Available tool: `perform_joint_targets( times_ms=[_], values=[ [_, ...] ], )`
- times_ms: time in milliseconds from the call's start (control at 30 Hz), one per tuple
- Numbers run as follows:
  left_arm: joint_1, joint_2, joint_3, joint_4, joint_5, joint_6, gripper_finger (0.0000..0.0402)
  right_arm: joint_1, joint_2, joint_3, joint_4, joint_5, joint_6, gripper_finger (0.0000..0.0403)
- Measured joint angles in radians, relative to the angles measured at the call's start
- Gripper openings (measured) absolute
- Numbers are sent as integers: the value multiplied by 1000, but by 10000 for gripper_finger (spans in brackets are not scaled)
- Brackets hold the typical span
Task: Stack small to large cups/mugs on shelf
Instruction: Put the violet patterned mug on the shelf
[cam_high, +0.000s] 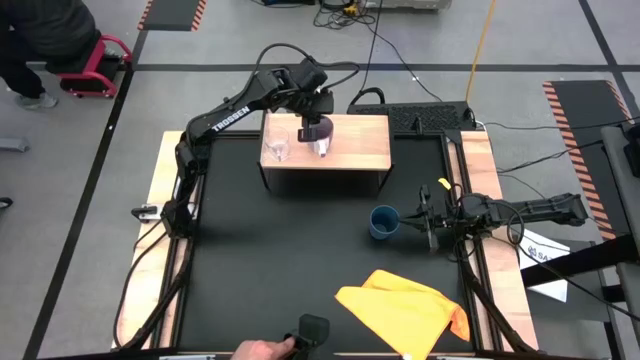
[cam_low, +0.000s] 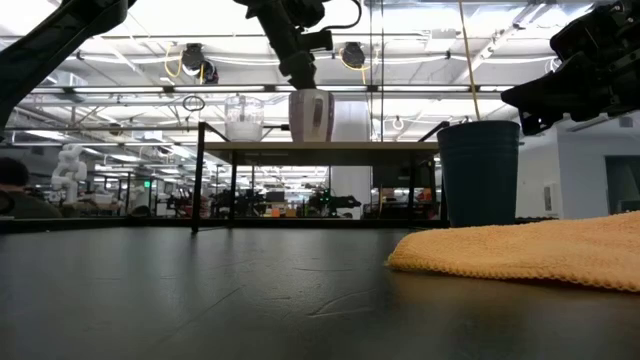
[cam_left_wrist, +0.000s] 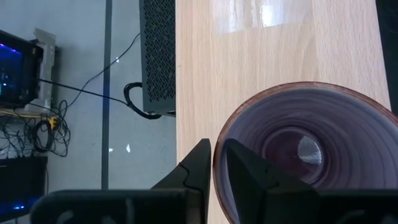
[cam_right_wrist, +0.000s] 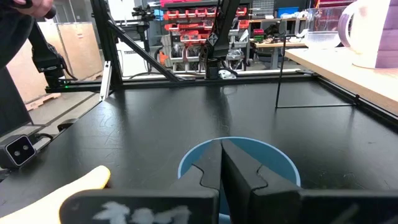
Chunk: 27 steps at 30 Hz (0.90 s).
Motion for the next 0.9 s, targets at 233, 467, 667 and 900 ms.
perform_joint_targets(
  times_ms=[233, 467, 667, 900],
  values=[
    [0, 0, 0, 8, 0, 17, 56, 0, 0, 0, 0, 0, 14, 0],
    [-1, 0, 0, 9, 17, 31, 56, 0, 0, 0, 0, 0, 14, 0],
    [-1, 0, 0, 9, 34, 38, 56, 0, 0, 0, 0, 0, 12, 0],
    [-2, -1, 0, -4, 35, 41, 56, 0, 0, 0, 0, 0, 11, 0]
  ],
)
